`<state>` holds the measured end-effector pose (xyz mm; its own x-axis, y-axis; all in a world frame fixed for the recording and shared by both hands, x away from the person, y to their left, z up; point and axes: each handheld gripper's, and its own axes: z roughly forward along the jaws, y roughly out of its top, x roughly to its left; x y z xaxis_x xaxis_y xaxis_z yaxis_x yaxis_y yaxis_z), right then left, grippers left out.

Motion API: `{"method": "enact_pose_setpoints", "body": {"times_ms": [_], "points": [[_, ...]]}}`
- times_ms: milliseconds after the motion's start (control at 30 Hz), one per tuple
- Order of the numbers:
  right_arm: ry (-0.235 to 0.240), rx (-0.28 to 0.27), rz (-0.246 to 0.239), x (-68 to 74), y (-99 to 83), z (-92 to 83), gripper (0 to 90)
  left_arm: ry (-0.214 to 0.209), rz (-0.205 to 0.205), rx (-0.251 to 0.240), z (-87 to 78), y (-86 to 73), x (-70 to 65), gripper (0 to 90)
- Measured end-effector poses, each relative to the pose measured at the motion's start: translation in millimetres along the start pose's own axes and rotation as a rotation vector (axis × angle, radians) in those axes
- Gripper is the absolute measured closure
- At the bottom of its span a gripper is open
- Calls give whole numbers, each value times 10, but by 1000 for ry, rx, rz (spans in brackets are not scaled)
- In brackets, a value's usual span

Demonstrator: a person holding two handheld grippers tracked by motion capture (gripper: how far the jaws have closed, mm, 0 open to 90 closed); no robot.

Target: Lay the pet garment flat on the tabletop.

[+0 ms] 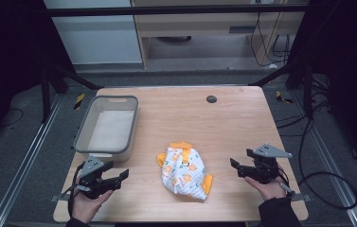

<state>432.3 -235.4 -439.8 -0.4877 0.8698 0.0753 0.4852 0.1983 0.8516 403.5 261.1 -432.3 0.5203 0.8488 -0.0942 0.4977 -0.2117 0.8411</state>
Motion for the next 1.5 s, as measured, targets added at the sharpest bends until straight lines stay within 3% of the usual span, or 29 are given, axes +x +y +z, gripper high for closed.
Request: {"method": "enact_pose_setpoints", "body": {"times_ms": [400, 500, 667, 967, 1033, 1333, 1500], "points": [[23, -29, -40, 151, 298, 120, 267, -35, 28, -58, 131, 373, -109, 313], [24, -38, -37, 174, 338, 149, 274, -32, 53, -61, 201, 437, -147, 317], [39, -59, -38, 225, 428, 244, 283, -26, 83, -36, 373, 507, -218, 325], [60, -40, -44, 302, 456, 409, 306, -25, 88, 6, 648, 549, -272, 336], [70, -31, -42, 325, 448, 452, 314, -36, 82, 16, 720, 541, -296, 343], [108, 25, -74, 452, 385, 634, 356, -56, 126, 84, 984, 493, -412, 361], [127, 51, -83, 488, 347, 701, 374, -73, 126, 105, 1060, 461, -440, 373]]}}
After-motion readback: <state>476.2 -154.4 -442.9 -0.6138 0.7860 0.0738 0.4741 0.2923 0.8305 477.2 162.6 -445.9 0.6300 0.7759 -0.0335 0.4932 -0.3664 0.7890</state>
